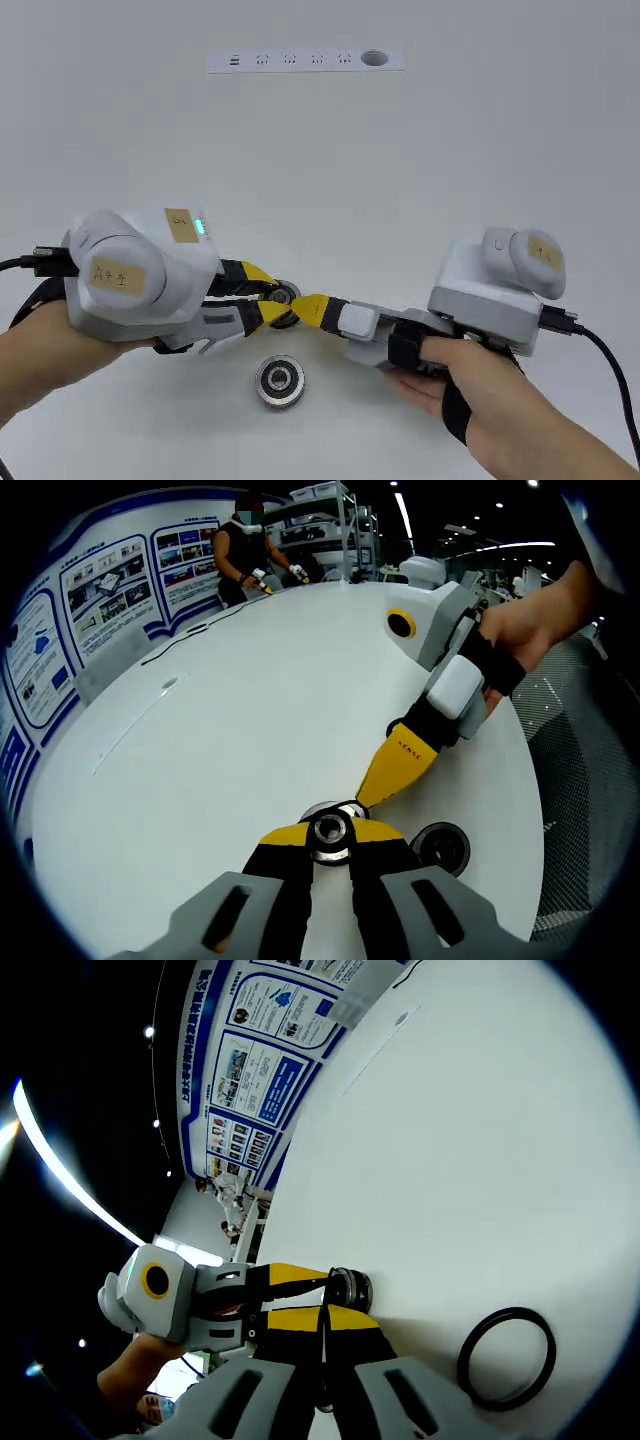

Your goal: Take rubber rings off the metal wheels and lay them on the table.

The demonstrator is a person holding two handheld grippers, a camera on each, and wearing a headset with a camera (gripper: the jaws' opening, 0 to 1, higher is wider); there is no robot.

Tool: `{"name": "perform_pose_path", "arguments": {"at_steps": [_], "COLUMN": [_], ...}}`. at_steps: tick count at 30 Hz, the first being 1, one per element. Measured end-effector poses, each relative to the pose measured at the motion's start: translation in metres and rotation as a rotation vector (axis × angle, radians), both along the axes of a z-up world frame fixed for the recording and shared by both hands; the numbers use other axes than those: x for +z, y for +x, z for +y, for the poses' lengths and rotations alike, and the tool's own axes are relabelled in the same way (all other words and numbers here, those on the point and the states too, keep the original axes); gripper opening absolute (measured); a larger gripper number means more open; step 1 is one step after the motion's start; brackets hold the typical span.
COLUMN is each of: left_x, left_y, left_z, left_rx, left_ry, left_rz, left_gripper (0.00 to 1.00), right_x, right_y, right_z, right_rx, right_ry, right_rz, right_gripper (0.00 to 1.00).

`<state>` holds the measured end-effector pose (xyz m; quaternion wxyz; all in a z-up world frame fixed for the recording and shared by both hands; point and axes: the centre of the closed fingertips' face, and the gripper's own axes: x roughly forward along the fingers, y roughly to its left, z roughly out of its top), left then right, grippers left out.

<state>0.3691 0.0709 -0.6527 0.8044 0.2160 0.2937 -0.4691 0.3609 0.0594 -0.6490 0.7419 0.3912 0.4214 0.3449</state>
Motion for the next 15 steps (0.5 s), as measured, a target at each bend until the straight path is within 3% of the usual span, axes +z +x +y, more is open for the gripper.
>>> {"name": "perform_pose_path", "arguments": {"at_steps": [3, 15], "left_x": [0.0002, 0.0004], "left_y": [0.0002, -0.0018], "left_z": [0.0004, -0.0004], "left_rx": [0.018, 0.001], "left_ry": [-0.007, 0.033], "left_rz": [0.004, 0.008], "left_gripper": [0.14, 0.14], "right_x": [0.0004, -0.0061], "right_y": [0.0017, 0.0011], "right_z": [0.0011, 0.0002], "right_rx": [-0.006, -0.013], "right_ry": [-0.009, -0.038], "right_rz": [-0.002, 0.009], "right_gripper": [0.01, 0.01]}}
